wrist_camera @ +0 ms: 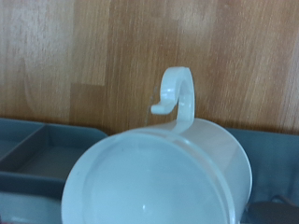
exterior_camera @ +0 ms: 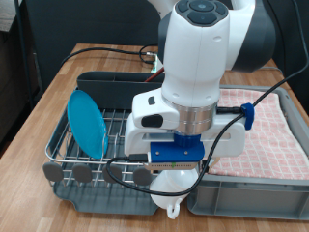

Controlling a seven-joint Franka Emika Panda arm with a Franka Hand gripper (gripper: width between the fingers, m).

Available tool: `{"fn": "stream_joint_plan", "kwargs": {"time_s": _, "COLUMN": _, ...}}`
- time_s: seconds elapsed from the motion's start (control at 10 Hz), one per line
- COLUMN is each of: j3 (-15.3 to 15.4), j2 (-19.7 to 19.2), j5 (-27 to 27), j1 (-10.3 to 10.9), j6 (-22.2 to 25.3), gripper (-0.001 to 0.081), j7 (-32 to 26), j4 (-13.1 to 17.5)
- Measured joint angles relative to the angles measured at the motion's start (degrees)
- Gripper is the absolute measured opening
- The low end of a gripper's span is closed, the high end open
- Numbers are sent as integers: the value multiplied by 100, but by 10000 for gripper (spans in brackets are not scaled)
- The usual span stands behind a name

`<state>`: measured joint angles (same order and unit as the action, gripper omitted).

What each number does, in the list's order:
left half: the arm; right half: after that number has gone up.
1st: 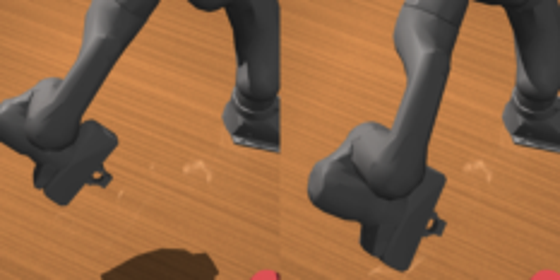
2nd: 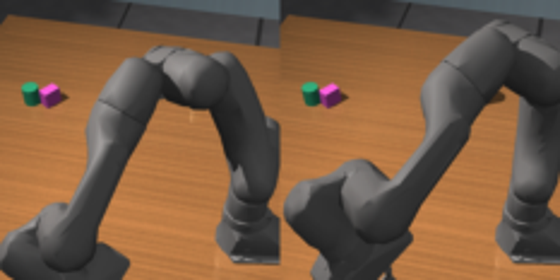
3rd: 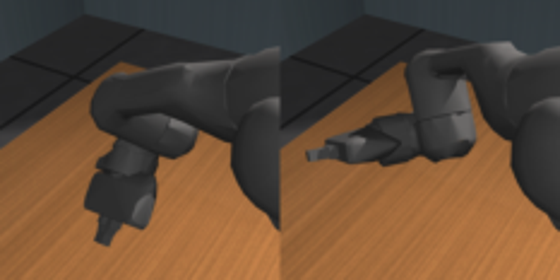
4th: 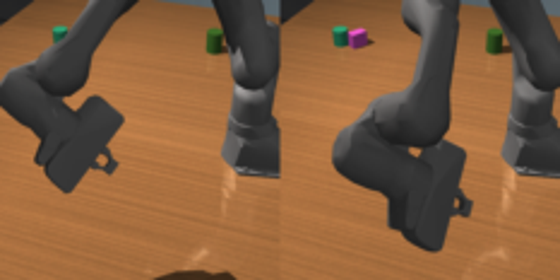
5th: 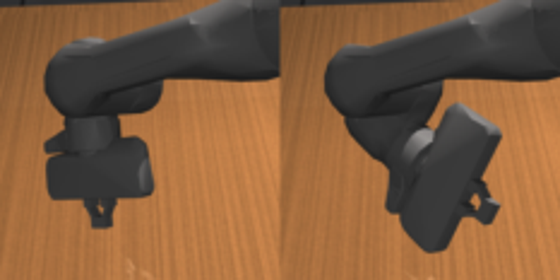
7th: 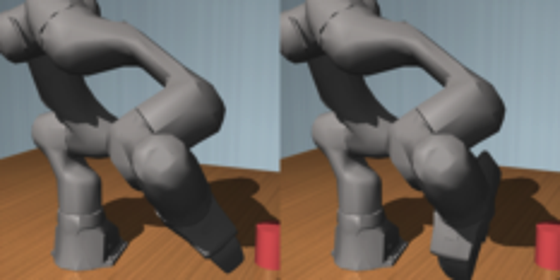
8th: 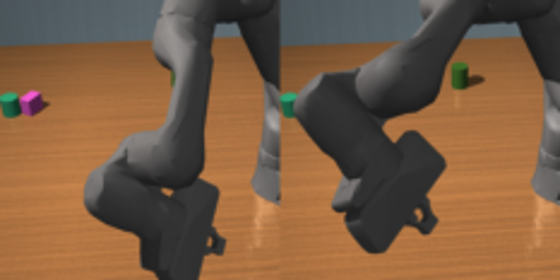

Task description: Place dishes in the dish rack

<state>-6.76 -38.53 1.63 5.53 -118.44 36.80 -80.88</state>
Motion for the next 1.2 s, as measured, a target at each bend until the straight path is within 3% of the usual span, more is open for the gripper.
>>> {"fn": "stream_joint_plan", "kwargs": {"time_s": 0.4, "j3": -11, "j2": 62, "j5": -39, "j1": 12, "j6": 646, "gripper": 802, "j7": 1, "j4": 395}}
{"fn": "stream_joint_plan", "kwargs": {"time_s": 1.2, "j3": -41, "j2": 639, "j5": -257, "j1": 155, "j6": 1386, "gripper": 802, "j7": 108, "j4": 603}}
